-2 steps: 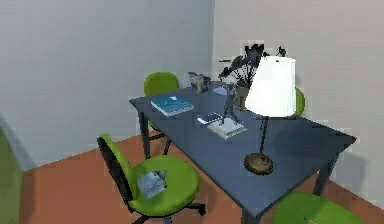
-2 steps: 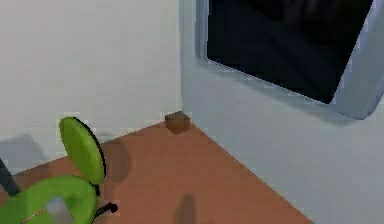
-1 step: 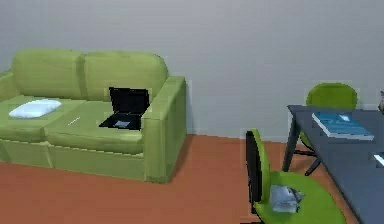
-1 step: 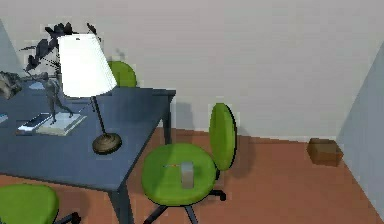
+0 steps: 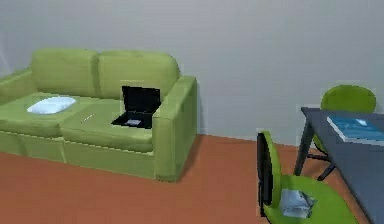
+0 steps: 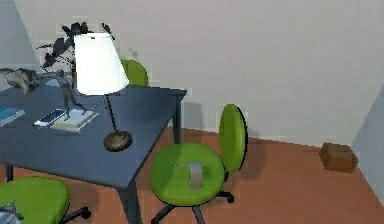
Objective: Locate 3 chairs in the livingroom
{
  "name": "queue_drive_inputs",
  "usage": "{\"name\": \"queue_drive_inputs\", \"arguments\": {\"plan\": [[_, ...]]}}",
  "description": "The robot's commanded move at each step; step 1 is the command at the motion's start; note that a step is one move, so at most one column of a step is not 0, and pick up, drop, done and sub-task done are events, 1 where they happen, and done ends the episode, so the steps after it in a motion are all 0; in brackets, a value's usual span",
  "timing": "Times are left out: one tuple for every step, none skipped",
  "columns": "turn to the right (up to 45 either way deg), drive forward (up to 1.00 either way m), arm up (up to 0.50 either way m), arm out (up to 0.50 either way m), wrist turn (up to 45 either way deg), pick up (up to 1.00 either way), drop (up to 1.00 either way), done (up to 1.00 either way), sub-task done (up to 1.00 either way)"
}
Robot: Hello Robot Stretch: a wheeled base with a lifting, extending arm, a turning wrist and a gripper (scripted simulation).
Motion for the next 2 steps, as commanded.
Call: {"name": "queue_drive_inputs", "arguments": {"plan": [[0.0, 1.00, 0.00, 0.00, 0.0, 0.00, 0.00, 0.00, 0.00], [-27.0, 0.00, 0.00, 0.00, 0.0, 0.00, 0.00, 0.00, 0.00]]}}
